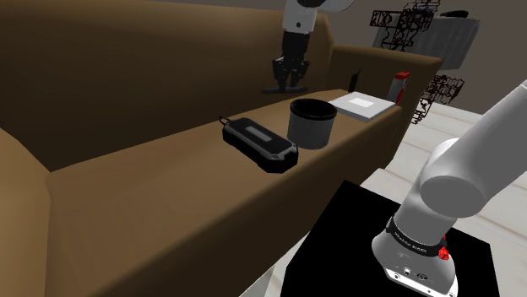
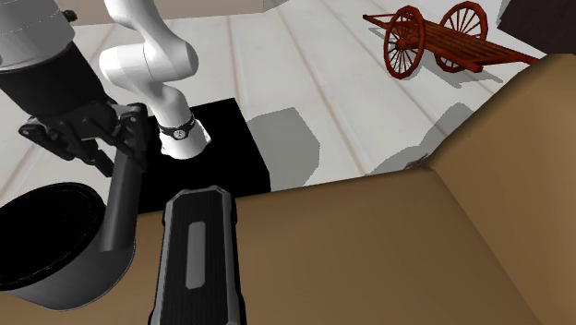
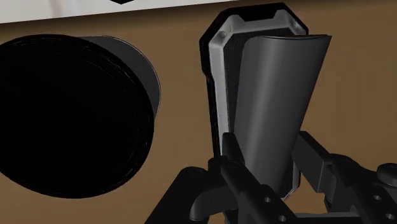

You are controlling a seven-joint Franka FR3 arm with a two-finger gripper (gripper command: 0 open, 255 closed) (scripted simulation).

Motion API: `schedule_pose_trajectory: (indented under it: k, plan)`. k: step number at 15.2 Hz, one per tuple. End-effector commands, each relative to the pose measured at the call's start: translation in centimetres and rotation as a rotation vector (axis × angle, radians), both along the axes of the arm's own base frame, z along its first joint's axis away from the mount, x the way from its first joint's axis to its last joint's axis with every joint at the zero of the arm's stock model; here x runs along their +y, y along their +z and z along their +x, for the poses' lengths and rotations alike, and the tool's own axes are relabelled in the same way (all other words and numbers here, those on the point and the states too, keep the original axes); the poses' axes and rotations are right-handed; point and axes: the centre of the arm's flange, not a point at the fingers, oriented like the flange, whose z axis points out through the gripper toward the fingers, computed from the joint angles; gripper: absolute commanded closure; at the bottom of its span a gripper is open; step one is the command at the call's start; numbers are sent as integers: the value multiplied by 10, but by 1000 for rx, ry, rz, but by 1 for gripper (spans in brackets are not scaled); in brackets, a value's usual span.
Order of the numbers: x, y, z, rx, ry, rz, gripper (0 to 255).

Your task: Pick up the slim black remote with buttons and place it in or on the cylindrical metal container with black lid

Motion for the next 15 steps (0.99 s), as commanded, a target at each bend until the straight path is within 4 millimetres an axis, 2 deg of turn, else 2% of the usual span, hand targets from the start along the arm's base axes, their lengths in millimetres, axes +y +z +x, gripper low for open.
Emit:
schedule_pose_trajectory:
  k: [1, 12, 13, 15]
  plan:
    - [-24, -1, -8, 0, 2, 0, 255]
    - [-166, -3, -41, 0, 2, 0, 255]
    - [-184, -4, -45, 0, 2, 0, 255]
    - [-184, -14, -45, 0, 2, 0, 255]
